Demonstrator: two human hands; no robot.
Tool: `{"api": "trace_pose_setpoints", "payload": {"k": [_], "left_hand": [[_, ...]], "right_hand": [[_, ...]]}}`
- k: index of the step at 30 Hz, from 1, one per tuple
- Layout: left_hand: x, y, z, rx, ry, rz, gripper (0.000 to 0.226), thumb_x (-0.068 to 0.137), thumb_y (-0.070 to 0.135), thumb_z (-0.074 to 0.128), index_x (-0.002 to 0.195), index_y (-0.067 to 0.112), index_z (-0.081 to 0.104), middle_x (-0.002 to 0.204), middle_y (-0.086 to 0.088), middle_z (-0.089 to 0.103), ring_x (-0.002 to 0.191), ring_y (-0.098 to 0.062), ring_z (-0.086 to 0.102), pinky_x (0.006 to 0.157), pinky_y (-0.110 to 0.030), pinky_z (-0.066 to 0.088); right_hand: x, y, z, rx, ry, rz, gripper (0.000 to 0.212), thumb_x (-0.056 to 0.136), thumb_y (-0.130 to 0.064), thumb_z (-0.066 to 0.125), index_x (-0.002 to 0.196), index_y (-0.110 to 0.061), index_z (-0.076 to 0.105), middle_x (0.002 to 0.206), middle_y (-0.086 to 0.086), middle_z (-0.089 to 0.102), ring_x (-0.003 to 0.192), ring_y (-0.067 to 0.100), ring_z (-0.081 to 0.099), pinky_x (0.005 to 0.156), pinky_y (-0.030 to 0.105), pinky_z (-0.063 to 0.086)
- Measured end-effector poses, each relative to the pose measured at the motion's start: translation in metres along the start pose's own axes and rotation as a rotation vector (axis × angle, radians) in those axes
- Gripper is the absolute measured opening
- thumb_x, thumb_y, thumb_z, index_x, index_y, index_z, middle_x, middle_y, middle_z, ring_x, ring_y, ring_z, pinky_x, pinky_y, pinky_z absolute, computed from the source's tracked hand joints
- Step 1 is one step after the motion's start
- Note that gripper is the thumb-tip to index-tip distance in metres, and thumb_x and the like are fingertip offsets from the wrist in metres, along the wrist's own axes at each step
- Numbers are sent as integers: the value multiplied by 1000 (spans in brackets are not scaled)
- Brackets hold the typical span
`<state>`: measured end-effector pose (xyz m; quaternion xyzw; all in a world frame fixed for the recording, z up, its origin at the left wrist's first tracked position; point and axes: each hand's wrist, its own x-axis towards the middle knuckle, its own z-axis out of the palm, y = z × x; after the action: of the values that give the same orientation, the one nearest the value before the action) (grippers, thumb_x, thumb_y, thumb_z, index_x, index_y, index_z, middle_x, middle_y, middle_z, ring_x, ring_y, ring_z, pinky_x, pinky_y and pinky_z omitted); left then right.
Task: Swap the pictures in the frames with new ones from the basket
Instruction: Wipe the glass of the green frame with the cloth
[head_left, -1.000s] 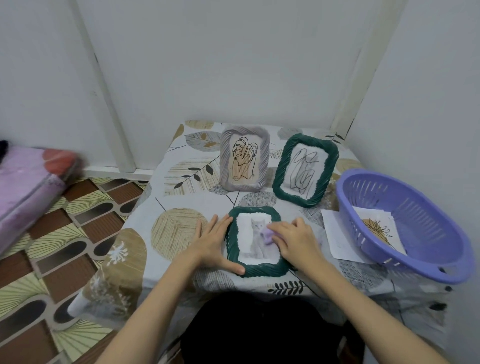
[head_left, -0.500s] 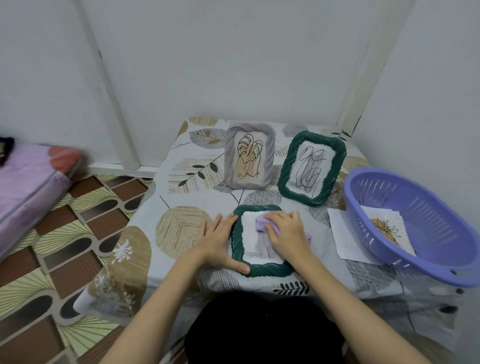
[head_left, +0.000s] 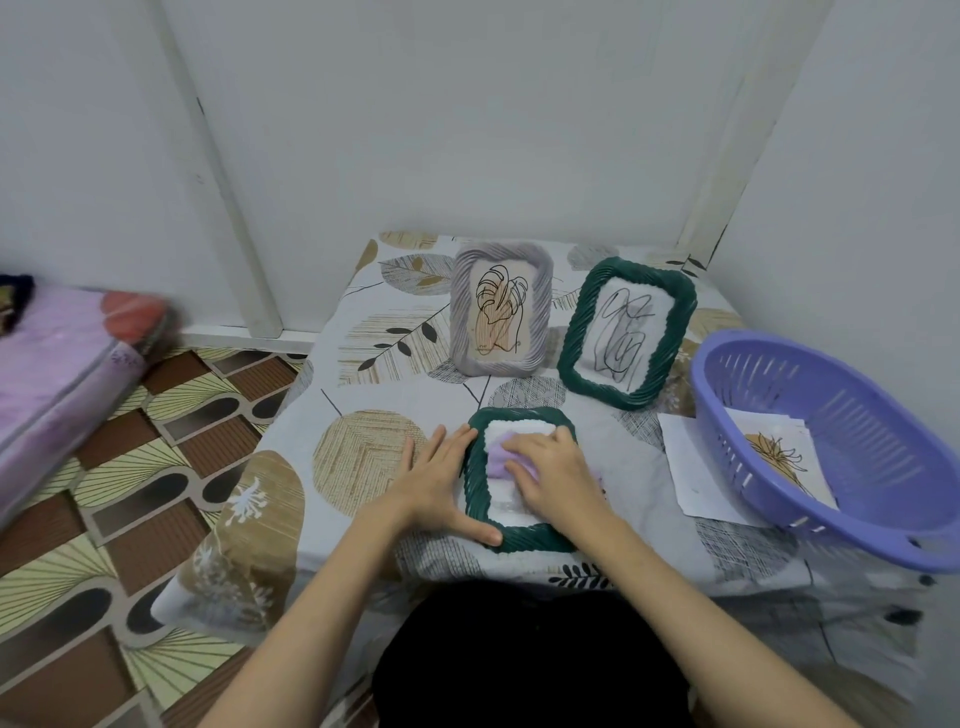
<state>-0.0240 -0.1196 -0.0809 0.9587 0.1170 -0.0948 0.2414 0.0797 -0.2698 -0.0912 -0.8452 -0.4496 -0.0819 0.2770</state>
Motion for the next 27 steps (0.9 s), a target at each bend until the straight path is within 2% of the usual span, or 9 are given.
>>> {"api": "trace_pose_setpoints", "payload": {"k": [2,4,7,10,13,16,19,22,27], "left_hand": [[0,0,0,-2,0,-1,131,52,69,73,147,26,-6,156,11,-10,142,-12,-20,114,-48,-15],[0,0,0,-1,-1,1,131,52,69,72,147,26,-6,156,10,-10,142,-12,-20,114,-48,-16],[0,0,0,-5,0,2,131,52,69,73,147,26,-6,156,10,-10,142,-12,-19,114,-48,-16],[-1,1,-1,-5,0,2,130,53,69,73,147,26,-6,156,10,-10,142,-12,-20,114,-48,-16],[0,0,-1,1,-2,6,130,53,69,72,147,26,-6,156,10,-10,142,-12,-20,114,-49,-15],[0,0,0,-2,2,6,130,52,69,73,147,25,-5,156,10,-9,142,-12,-19,115,-49,-14],[-1,1,-1,-7,4,2,130,52,67,74,148,25,-4,156,10,-8,142,-12,-18,115,-49,-14],[-2,3,-2,-1,8,2,130,53,67,73,148,24,-5,157,9,-8,143,-13,-17,115,-49,-14],[-2,2,0,35,7,-1,133,56,70,70,147,20,-13,156,6,-11,142,-13,-19,115,-48,-14]], "right_hand": [[-18,9,-7,-4,2,-117,21,81,-25,58,97,-16,69,100,0,71,72,20,45,67,34,48],[-23,24,-15,-39,9,-96,19,78,-21,62,95,-16,70,96,0,72,70,23,48,63,36,50],[-3,32,-16,-115,23,91,21,84,-18,62,104,-13,69,104,5,70,82,27,49,74,38,47],[23,13,-5,-115,-29,201,28,92,-23,52,116,-16,62,119,2,64,96,26,44,85,37,40],[17,-3,1,9,-87,116,30,92,-24,52,120,-19,59,122,-1,61,94,21,40,86,33,38],[-7,3,-17,125,-142,-6,29,88,-18,57,117,-17,62,111,1,66,88,20,40,80,29,38],[-1,24,-30,38,-168,76,30,88,-17,57,118,-19,62,105,1,66,90,20,42,80,31,41],[28,22,-21,-43,-146,183,29,92,-19,52,119,-20,60,110,1,66,97,20,42,87,35,40],[27,-2,-1,56,-156,70,31,93,-22,50,123,-22,58,125,-7,59,91,16,34,86,35,36]]}}
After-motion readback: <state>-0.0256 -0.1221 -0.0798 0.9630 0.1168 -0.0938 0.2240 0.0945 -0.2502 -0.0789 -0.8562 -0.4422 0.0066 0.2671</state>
